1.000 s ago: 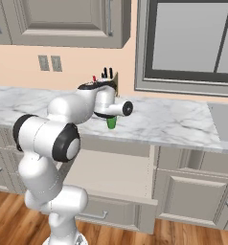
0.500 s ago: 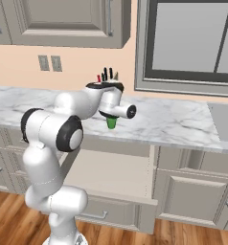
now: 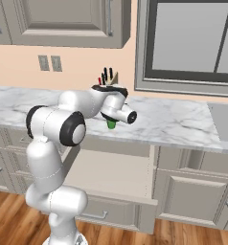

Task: Pick up the straw from the right drawer and put it inside the smoothie cup.

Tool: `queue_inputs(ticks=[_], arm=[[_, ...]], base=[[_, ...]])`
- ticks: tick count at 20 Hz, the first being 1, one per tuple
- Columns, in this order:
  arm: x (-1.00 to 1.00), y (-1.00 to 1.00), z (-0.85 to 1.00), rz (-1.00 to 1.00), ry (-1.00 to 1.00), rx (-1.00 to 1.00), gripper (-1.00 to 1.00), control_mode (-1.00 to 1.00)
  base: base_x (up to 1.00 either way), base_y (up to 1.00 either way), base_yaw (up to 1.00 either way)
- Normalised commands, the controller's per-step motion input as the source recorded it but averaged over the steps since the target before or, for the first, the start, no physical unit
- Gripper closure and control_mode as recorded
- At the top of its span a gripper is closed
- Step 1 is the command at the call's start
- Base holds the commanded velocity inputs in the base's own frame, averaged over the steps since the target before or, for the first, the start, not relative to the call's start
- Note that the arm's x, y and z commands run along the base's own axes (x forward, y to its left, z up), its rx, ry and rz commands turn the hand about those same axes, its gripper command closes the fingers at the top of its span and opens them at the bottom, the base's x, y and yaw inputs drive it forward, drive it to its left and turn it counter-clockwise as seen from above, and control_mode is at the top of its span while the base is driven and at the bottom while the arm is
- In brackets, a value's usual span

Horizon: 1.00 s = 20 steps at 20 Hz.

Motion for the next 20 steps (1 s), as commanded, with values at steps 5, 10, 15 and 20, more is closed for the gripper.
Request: queue_inputs(ticks=[5, 10, 15, 20], arm=[[0.29, 0.00, -0.30, 0.01, -0.02, 0.00, 1.00, -1.00], [0.27, 0.00, -0.26, 0.00, -0.02, 0.00, 1.00, -1.00], [0.23, 0.00, -0.23, 0.00, 0.00, 0.00, 1.00, -1.00], [0.25, 0.00, -0.19, 0.00, 0.00, 0.00, 1.00, -1.00]], base=[[0.00, 0.00, 0.00], [0.00, 0.00, 0.00], [0.00, 0.00, 0.00], [0.00, 0.00, 0.00]])
